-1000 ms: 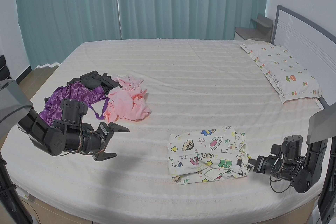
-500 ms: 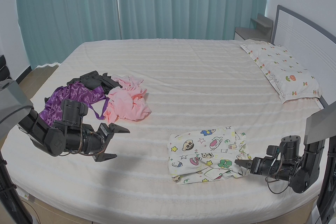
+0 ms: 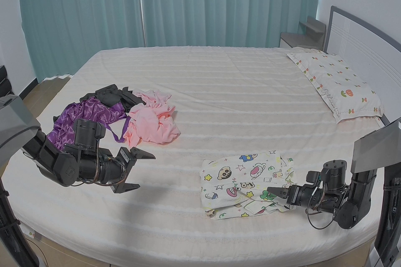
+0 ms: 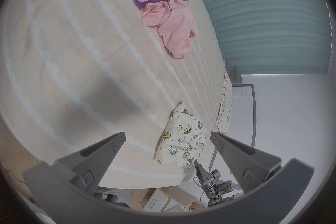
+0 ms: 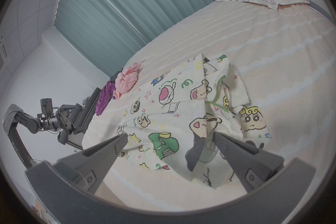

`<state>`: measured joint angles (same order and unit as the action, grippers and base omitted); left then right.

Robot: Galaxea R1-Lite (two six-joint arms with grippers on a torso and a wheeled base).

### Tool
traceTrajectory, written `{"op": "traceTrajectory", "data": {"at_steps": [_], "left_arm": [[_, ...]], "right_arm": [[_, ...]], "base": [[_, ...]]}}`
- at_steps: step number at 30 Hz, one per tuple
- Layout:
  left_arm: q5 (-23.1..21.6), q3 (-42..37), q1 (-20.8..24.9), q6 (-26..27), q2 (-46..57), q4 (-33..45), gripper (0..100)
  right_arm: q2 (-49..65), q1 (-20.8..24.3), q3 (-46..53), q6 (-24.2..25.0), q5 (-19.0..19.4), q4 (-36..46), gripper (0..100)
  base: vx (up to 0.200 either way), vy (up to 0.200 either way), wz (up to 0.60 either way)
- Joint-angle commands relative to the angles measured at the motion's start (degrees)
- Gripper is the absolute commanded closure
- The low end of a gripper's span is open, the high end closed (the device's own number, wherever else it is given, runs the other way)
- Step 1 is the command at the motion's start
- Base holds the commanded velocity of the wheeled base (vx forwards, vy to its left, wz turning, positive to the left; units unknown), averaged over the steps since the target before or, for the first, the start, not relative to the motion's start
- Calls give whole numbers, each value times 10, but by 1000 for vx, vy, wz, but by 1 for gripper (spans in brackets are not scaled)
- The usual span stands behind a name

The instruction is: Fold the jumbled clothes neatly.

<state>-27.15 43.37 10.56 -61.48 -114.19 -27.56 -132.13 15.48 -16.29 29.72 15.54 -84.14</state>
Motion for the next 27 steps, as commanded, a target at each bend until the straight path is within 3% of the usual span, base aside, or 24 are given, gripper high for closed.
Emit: {"op": "traceTrajectory", "data": {"at_steps": [1,13,14,27], "left_arm": [[0,0,0,0,-3,0,0],[0,1,2,0,-8,0,0],[0,1,2,0,-8,0,0],[1,0,0,0,-10,0,0]], "right_arm": [[-20,3,-11,-2,-5,0,0],[-58,24,-56,-5,-16,2,0],[-58,24,-56,-5,-16,2,100],[-23,-21,-17,-27,-7,20,100]], "base": [[0,0,0],[0,0,0],[0,0,0],[0,0,0]]}}
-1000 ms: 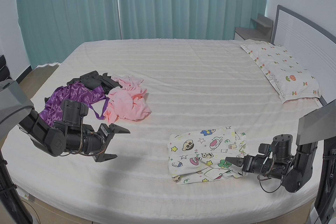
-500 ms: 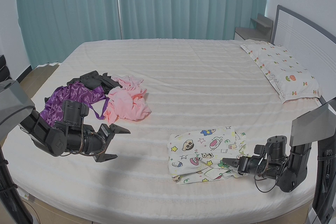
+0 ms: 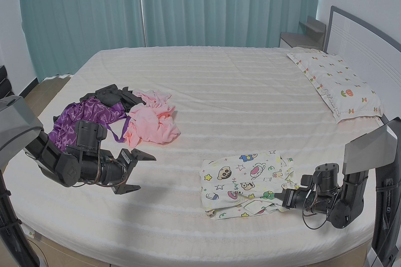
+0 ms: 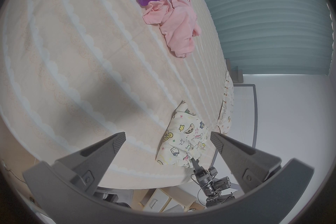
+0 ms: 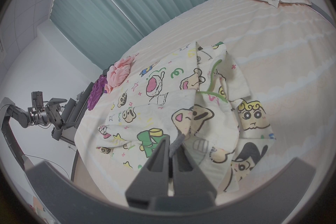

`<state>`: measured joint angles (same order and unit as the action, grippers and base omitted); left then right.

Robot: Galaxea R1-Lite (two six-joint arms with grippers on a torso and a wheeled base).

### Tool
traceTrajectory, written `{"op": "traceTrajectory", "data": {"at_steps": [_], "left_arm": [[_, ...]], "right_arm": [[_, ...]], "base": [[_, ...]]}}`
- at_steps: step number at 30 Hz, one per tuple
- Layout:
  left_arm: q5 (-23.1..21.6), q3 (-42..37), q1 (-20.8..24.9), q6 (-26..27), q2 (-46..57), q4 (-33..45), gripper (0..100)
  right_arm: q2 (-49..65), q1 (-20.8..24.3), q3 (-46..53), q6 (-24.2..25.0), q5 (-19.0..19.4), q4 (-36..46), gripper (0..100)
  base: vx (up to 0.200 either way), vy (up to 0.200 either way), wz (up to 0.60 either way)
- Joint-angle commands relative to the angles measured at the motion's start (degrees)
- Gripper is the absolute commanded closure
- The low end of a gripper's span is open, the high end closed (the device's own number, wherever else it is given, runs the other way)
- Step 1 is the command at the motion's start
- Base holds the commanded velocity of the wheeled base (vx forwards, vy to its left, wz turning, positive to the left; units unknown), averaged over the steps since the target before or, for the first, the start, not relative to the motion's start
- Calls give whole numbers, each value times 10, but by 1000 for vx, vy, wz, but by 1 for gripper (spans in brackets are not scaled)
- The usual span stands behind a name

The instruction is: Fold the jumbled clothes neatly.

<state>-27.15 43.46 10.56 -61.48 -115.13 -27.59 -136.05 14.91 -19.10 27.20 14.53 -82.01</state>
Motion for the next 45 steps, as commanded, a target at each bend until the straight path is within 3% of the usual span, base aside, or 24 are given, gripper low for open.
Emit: {"op": "traceTrajectory", "data": {"at_steps": [1,6,12,23,36,37,45], "left_arm": [[1,0,0,0,-1,0,0],[1,0,0,0,-2,0,0],[2,0,0,0,-2,0,0],[3,0,0,0,-1,0,0],[3,0,-2,0,-1,0,0],[3,0,-2,0,-1,0,0],[3,0,-2,0,-1,0,0]], "right_arm": [[24,-20,18,-2,9,-3,100],[62,-49,46,-4,72,-4,100],[63,-52,50,-14,74,1,100],[68,-77,68,-103,74,57,100],[132,-93,51,-113,74,103,100],[141,-93,52,-113,74,108,0],[141,-114,35,-137,73,142,0]], "base": [[0,0,0],[0,0,0],[0,0,0],[0,0,0],[0,0,0],[0,0,0],[0,0,0]]}}
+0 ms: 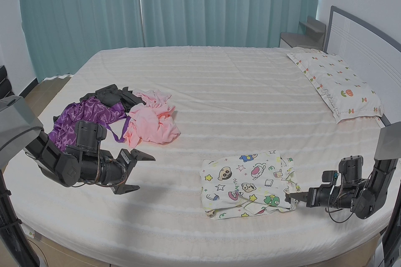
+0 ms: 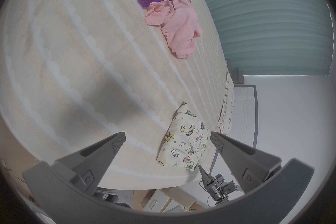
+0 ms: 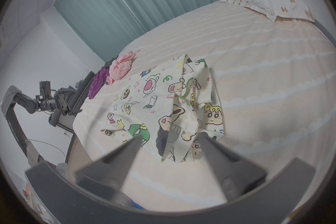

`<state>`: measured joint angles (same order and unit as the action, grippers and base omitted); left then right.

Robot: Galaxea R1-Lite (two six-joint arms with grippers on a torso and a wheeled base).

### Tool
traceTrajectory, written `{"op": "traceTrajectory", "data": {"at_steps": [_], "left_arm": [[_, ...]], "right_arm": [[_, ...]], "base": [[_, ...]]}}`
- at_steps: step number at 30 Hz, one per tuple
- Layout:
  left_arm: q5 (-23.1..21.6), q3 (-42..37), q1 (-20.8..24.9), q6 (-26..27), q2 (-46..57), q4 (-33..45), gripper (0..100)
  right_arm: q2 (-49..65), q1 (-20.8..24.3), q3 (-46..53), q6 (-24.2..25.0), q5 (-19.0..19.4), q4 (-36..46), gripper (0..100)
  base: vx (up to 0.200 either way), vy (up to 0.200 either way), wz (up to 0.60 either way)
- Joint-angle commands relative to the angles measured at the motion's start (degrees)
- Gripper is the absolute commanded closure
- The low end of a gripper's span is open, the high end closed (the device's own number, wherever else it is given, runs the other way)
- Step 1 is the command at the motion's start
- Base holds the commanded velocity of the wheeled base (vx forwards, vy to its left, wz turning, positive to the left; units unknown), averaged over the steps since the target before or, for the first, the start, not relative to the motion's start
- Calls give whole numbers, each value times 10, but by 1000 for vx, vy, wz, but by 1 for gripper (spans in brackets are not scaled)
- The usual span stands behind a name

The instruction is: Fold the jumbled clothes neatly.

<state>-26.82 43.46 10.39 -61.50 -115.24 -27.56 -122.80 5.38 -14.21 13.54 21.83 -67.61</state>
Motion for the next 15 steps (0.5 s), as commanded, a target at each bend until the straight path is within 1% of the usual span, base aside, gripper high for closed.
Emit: {"op": "traceTrajectory", "data": {"at_steps": [1,4,5,6,7,9,10,12,15], "left_arm": [[0,0,0,0,0,0,0],[-2,0,0,0,1,-1,0],[-4,-3,0,0,3,-1,0],[-4,-4,0,0,3,-1,0],[-5,-10,0,0,4,-11,0],[-7,-23,0,0,3,-39,0],[-7,-29,0,0,2,-49,0],[-7,-46,0,0,-1,-88,0],[-7,-61,1,0,-3,-118,0]], "right_arm": [[7,-21,-36,2,0,1,0],[1,-19,-80,16,-2,10,0],[-6,-10,-122,32,-5,26,0],[-6,-9,-126,35,-6,27,0],[-8,2,-180,58,-12,59,0],[-10,15,-248,82,-14,109,0],[-11,17,-268,87,-14,125,0],[-34,24,-343,104,-14,178,0],[-83,27,-424,116,-18,213,0]], "base": [[0,0,0],[0,0,0],[0,0,0],[0,0,0],[0,0,0],[0,0,0],[0,0,0],[0,0,0],[0,0,0]]}}
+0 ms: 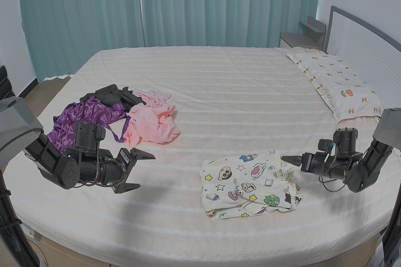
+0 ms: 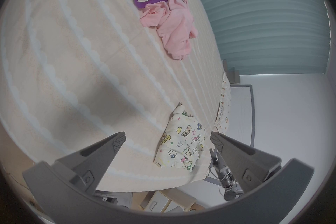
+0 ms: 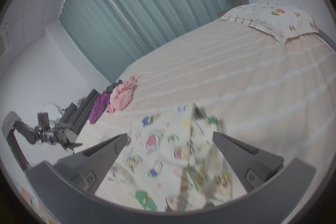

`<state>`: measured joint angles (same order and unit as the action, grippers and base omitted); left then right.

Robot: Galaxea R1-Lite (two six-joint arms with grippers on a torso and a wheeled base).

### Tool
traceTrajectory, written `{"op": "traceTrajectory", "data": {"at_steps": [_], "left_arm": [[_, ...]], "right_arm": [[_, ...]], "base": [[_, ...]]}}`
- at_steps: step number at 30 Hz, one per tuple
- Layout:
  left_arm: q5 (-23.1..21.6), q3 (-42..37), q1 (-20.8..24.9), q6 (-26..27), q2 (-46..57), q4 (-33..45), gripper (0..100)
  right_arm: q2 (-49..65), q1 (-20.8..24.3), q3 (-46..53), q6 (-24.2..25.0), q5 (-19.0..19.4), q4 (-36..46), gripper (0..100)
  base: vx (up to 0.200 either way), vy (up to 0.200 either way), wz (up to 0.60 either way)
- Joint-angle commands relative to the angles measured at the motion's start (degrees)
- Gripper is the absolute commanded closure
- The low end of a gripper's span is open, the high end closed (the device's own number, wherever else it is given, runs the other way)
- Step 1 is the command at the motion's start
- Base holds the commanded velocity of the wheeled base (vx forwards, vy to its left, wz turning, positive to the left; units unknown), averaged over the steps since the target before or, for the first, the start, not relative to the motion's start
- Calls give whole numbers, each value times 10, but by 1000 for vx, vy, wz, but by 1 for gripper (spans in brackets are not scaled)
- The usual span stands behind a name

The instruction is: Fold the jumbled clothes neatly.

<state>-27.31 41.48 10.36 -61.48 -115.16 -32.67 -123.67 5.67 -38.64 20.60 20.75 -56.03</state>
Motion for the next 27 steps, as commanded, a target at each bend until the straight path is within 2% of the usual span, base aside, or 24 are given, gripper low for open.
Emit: {"op": "traceTrajectory", "data": {"at_steps": [1,8,14,17,24,27], "left_arm": [[-2,-41,1,0,-3,-68,0],[-2,-41,0,-9,-4,-71,0],[-2,-42,2,-6,-5,-71,0],[1,-42,3,-7,-5,-71,0],[3,-42,4,-6,-6,-71,0],[3,-42,4,-6,-6,-71,0]], "right_arm": [[-80,24,-185,45,-7,99,0],[-160,22,-257,46,-19,137,0],[-163,23,-272,46,-20,159,0],[-162,23,-272,46,-21,159,0],[-157,23,-251,45,-36,160,0],[-135,26,-212,40,-35,159,0]], "base": [[0,0,0],[0,0,0],[200,0,0],[200,0,0],[0,0,0],[0,0,0]]}}
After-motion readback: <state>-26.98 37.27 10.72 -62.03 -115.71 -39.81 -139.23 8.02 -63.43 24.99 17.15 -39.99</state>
